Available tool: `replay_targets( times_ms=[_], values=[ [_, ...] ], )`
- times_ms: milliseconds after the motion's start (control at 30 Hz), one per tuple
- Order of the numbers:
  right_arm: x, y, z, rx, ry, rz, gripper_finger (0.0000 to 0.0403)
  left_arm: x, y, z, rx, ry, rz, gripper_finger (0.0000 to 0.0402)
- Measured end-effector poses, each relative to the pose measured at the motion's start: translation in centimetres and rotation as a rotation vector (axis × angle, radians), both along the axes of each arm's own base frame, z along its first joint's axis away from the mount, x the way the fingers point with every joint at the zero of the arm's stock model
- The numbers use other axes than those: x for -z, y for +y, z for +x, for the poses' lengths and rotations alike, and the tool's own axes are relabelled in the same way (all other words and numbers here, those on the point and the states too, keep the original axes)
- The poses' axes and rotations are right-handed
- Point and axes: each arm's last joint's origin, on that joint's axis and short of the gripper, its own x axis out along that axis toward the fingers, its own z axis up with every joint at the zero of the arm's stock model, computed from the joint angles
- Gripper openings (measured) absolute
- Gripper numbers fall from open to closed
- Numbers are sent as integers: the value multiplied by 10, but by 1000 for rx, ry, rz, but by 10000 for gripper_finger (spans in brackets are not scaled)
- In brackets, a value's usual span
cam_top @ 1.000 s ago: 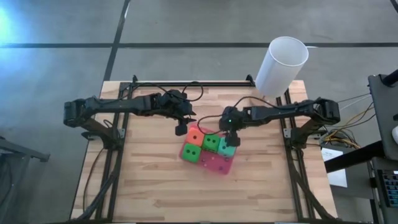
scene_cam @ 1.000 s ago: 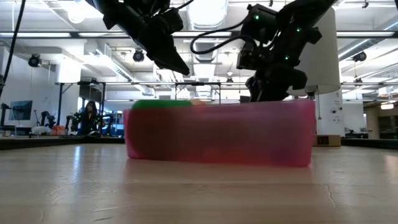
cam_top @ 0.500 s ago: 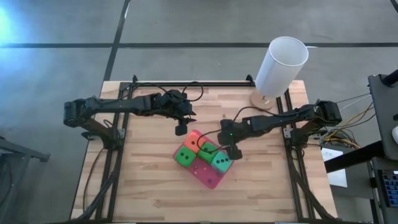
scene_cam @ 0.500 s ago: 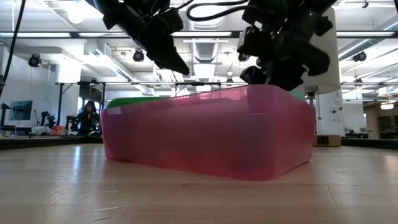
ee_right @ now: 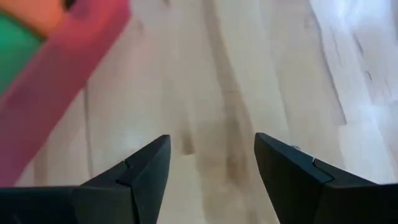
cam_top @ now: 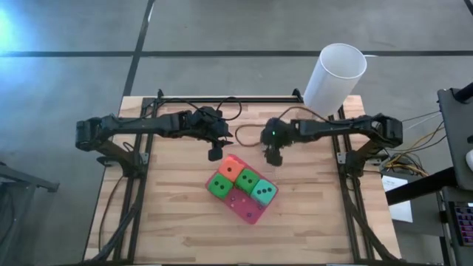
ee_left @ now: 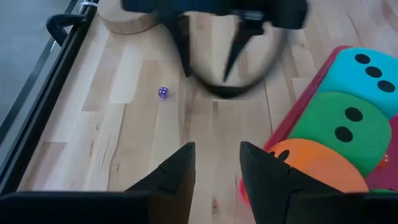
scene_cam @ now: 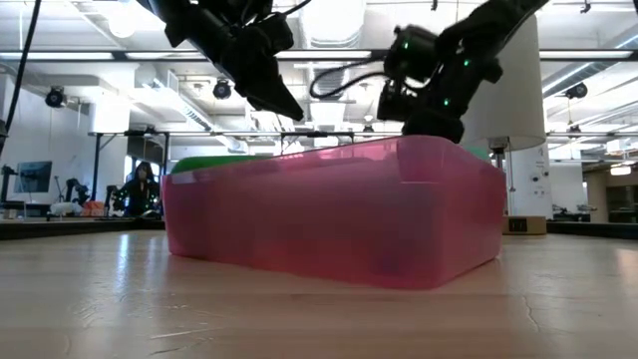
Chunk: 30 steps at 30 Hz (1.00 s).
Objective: Pick & Place Dice
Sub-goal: Put the small purple die into the pink bin
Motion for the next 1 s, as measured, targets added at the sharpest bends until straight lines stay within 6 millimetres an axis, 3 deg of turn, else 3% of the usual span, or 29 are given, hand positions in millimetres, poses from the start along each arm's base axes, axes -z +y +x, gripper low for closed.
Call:
replay_targets(
  times_ms=[233,533,767,1000],
  values=[
    [15,-45,-6,132,9,27,231,0,0,0,1,0,0,127],
    [49,-76,-8,162,85,41,231,1,0,-1,1,18,-5,133],
    [62,-87,-9,164,82,87,231,2,0,-1,1,19,-5,128],
    [62,-87,-9,159,80,96,231,2,0,-1,1,20,-5,129]
  ],
)
